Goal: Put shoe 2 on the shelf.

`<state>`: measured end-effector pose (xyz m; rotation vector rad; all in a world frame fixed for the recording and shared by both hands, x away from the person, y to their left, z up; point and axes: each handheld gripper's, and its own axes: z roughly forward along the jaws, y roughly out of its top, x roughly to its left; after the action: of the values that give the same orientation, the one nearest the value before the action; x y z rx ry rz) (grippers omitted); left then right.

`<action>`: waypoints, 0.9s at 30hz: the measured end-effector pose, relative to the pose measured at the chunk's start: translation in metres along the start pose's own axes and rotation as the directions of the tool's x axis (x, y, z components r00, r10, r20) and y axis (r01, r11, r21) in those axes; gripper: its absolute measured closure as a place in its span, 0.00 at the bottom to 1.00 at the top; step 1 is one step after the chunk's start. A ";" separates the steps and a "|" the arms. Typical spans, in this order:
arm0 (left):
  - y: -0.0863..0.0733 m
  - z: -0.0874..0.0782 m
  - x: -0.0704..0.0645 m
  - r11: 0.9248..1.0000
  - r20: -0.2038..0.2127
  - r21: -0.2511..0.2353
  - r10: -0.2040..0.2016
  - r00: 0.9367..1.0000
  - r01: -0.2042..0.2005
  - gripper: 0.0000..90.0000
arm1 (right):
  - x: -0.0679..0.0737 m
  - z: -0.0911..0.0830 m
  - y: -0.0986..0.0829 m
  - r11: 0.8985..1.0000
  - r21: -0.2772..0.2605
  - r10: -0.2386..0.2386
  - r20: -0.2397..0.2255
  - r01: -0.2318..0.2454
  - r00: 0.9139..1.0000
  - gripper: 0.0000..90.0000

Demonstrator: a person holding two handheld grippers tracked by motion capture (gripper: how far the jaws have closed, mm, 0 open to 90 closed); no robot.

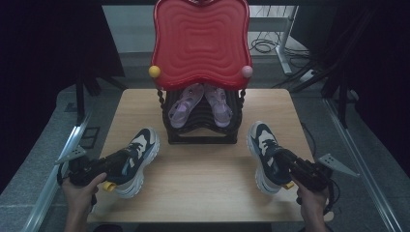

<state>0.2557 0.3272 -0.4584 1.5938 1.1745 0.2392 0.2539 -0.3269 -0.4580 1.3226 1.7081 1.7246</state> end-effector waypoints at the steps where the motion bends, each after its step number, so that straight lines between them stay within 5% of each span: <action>1: 0.001 0.000 0.000 1.000 -0.001 -0.007 0.000 1.000 0.000 0.77 | -0.001 -0.001 0.002 1.000 -0.006 0.002 0.004 -0.002 1.000 0.79; 9: 0.018 -0.006 0.002 0.999 -0.009 -0.048 0.011 1.000 -0.011 0.77 | -0.004 -0.004 0.015 0.999 -0.044 -0.013 0.040 0.015 0.999 0.79; 27: 0.065 -0.010 -0.013 0.989 -0.007 -0.127 0.076 0.997 -0.076 0.77 | 0.006 0.004 0.065 0.988 -0.136 -0.064 0.029 0.067 0.998 0.79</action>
<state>0.2783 0.3283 -0.3956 1.5283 1.0793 0.3582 0.2767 -0.3321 -0.3967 1.2089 1.5718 1.7476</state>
